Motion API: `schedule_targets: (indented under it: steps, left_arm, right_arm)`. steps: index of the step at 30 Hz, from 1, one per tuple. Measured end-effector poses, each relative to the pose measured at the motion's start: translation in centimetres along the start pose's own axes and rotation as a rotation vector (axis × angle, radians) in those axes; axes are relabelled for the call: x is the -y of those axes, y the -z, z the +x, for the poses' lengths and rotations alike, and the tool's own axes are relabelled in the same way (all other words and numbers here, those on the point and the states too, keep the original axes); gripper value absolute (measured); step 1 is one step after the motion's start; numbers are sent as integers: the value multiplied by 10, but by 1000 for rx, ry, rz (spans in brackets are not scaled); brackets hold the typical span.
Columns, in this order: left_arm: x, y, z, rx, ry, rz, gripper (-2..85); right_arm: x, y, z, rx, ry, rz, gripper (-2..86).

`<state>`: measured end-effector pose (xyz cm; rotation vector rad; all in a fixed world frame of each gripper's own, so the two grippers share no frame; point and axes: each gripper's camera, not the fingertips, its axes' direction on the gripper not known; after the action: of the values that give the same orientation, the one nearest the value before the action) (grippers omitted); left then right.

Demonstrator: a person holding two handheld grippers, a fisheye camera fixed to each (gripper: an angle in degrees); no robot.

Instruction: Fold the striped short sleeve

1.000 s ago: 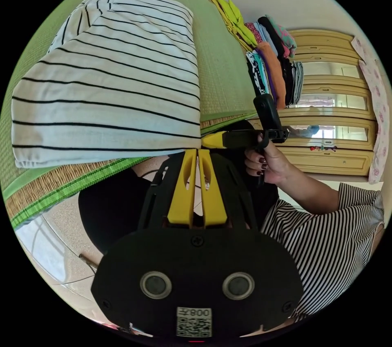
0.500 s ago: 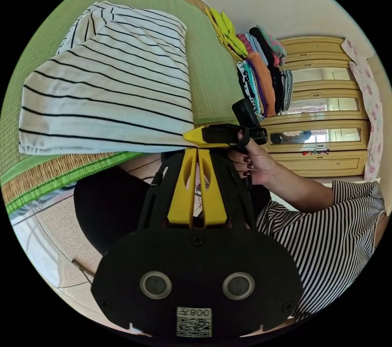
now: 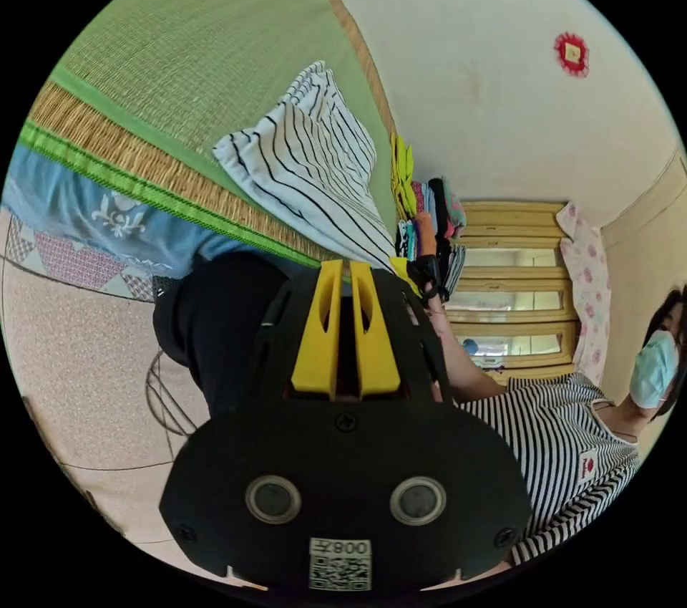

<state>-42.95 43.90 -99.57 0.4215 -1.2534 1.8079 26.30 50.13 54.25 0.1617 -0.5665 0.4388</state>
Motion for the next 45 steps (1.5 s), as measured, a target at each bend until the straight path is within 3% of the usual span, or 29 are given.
schedule_targets:
  steps: [8,20,31,45]
  left_arm:
    - [11,30,-56,-194,219,169,111]
    - [24,36,-86,-357,368,217,121]
    - [38,30,-77,-318,348,197,43]
    - [-6,6,-33,-320,239,87,33]
  right_arm:
    - [-14,0,-40,-15,29,7,14]
    - [-38,-21,-87,5,57,27,15]
    - [-87,-27,-102,7,30,67,13]
    - [-194,-20,-118,-50,0,63,14]
